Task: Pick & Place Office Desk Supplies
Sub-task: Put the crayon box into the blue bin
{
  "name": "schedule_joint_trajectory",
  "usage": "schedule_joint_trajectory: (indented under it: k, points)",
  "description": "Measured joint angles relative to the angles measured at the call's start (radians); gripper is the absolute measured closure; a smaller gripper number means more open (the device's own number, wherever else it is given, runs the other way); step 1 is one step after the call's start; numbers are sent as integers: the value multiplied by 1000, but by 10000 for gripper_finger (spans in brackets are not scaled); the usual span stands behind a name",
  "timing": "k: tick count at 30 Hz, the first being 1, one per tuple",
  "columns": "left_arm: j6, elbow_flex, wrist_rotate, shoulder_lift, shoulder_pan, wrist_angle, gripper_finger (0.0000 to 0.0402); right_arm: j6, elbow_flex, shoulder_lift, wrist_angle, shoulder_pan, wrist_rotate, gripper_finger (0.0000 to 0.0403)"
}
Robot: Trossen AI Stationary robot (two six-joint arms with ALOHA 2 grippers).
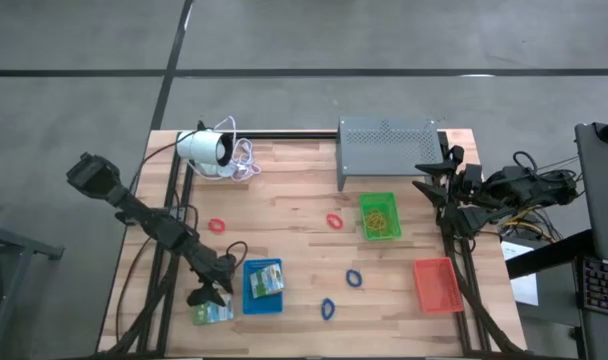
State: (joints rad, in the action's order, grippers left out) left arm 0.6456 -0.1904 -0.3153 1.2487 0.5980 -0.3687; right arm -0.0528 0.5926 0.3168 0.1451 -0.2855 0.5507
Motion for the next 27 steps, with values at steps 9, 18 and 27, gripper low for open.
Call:
schedule_joint_trajectory:
  k: [9, 18, 27]
  points:
    - [-1, -7, -29, 108, 0, -119, 180, 0, 0, 0, 0, 0, 0, 204]
    - [-9, -36, -52, 184, 0, -140, 202, 0, 0, 0, 0, 0, 0, 204]
    - [-18, -36, -55, 183, 0, -139, 263, 0, 0, 0, 0, 0, 0, 204]
